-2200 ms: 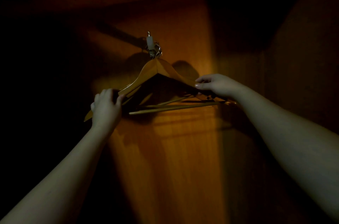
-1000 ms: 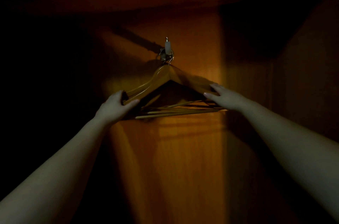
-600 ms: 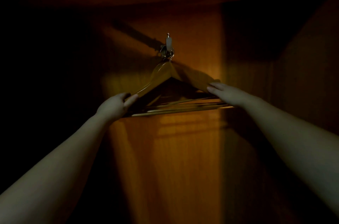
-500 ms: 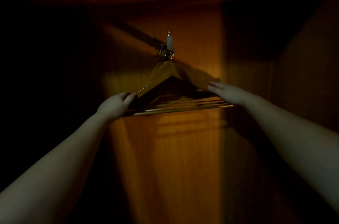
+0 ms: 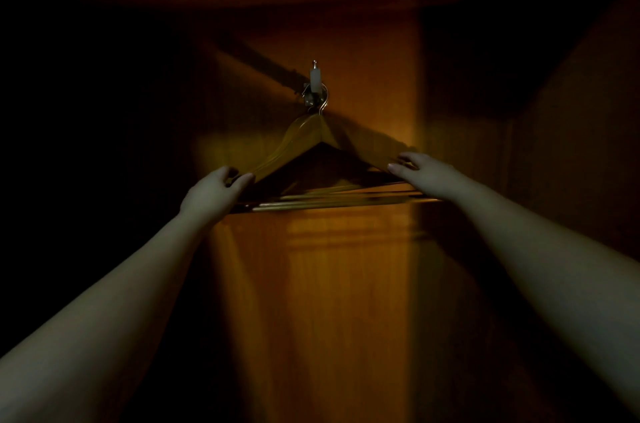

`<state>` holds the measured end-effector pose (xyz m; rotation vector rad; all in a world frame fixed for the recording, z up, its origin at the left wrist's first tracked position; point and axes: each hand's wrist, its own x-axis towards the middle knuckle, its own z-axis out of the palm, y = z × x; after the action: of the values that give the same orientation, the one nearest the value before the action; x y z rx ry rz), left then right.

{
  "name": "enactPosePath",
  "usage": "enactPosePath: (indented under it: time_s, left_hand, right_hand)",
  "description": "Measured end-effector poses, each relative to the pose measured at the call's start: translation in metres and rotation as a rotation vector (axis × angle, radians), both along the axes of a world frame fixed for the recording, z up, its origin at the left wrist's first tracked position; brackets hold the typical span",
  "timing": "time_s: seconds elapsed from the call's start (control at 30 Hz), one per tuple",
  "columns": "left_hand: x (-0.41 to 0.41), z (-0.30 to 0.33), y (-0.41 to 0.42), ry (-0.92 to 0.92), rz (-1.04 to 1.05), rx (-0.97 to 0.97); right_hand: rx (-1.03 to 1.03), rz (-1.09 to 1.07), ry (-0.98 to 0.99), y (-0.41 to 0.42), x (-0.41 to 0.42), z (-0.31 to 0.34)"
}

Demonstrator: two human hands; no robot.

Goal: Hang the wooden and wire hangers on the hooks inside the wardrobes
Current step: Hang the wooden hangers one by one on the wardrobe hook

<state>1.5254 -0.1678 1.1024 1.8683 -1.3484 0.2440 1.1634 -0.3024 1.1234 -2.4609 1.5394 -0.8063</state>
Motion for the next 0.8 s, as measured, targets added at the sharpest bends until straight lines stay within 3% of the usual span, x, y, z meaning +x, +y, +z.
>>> enactPosePath:
  time_s: [0.5,0.8]
  left_hand:
    - [-0.046,0.009,0.023,-0.004,0.153,-0.028]
    - [-0.075,-0.010,0.061,0.018,0.176,-0.080]
  right_hand:
    - [-0.105,0.042,0.024,0.018,-0.002,0.008]
    - [-0.136,0.183,-0.051,0.052,-0.006,-0.001]
